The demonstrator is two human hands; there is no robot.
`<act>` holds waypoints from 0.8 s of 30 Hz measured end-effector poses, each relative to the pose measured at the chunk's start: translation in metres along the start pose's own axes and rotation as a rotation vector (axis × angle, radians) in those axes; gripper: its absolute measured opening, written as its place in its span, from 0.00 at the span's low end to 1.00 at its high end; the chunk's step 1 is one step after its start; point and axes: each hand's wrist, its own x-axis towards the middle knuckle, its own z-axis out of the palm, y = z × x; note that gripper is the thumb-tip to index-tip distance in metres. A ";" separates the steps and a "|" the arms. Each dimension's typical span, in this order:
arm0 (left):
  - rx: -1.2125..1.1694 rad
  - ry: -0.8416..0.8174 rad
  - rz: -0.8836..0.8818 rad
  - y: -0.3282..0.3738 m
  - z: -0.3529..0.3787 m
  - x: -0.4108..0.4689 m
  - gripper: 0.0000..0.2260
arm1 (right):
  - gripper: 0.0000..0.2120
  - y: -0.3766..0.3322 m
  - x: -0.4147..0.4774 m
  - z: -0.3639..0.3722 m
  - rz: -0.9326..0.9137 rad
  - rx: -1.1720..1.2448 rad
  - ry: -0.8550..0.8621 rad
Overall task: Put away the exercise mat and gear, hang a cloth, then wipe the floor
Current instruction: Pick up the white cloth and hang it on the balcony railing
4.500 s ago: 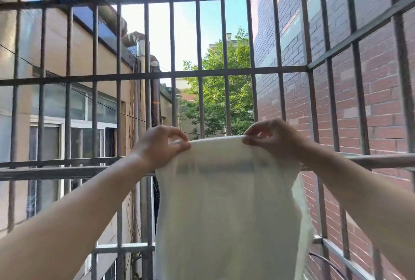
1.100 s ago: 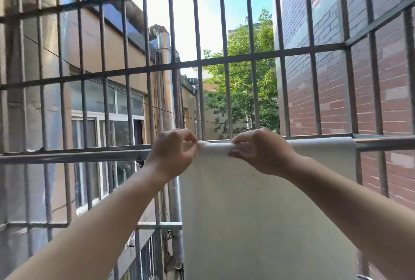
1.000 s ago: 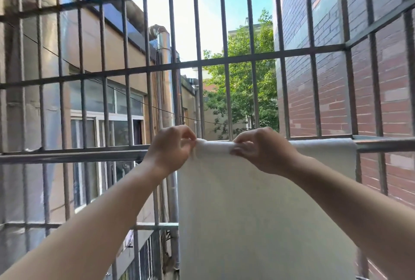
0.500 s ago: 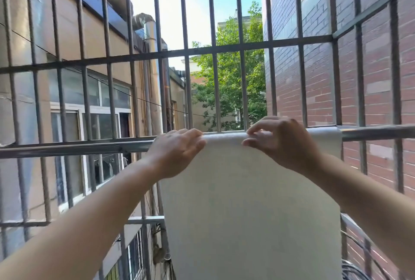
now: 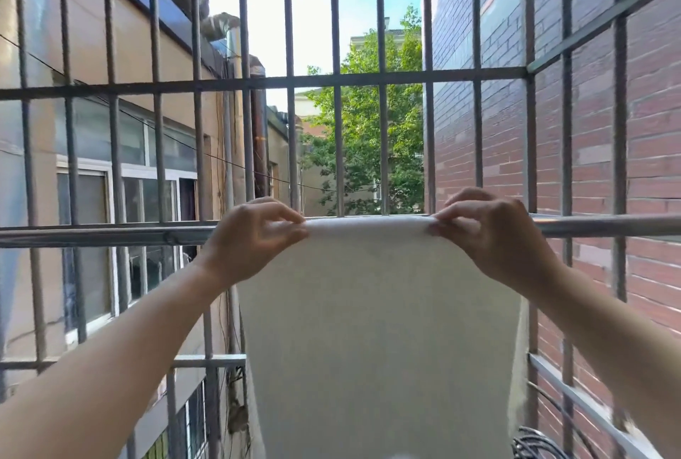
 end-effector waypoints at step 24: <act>0.259 -0.283 -0.001 0.026 0.020 0.015 0.19 | 0.18 -0.001 0.017 -0.010 0.117 0.049 -0.218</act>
